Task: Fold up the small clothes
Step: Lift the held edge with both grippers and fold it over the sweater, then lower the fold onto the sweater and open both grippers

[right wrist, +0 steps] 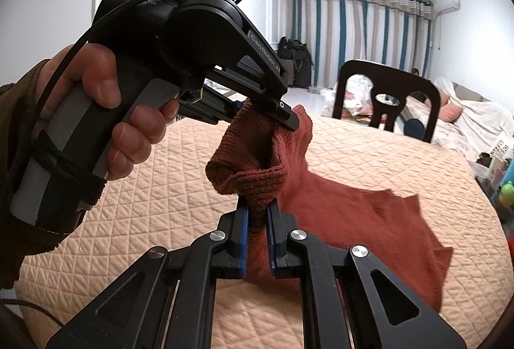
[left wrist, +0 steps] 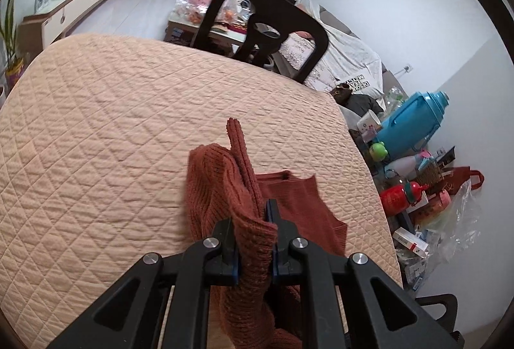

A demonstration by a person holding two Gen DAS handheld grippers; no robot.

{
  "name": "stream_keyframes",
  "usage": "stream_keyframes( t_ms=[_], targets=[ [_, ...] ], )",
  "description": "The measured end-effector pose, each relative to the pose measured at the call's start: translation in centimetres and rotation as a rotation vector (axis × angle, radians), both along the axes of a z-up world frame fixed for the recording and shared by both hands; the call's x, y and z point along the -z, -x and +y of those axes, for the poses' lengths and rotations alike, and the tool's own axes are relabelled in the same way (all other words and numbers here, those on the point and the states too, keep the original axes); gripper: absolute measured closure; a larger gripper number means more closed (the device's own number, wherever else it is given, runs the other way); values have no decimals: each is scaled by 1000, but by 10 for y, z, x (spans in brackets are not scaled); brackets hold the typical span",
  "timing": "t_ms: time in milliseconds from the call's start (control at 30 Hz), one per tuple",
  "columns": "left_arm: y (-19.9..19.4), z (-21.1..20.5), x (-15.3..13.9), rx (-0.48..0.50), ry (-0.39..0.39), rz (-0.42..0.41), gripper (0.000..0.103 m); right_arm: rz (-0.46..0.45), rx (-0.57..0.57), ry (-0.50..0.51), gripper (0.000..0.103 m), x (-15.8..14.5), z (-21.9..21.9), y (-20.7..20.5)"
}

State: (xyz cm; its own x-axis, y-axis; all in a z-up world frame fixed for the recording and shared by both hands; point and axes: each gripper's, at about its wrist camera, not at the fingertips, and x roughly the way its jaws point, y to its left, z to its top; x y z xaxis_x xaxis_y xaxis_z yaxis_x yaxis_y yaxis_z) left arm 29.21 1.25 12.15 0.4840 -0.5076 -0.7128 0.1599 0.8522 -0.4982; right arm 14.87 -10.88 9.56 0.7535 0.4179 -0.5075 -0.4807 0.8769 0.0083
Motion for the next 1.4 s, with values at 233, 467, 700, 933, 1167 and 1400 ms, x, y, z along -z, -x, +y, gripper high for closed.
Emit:
stream_keyframes(
  t_ms=[233,467,700,933,1167,1400],
  targets=[
    [1,-44,-12,48,-13,-18,88,-12,55,-27,94,-6,-36,3],
    [0,-89,-14,109,-22,-15,88,-16,111,-38,94,-8,-72,9],
    [-6,-134,-3,154,-36,15,88,23,171,-56,94,-2,-105,7],
    [-11,-170,16,190,-56,50,88,97,215,-96,94,9,-136,3],
    [-17,-195,37,212,-81,93,88,199,242,-158,94,24,-163,-3],
    [-19,-207,46,223,-104,105,88,242,250,-179,94,32,-170,-7]
  ],
)
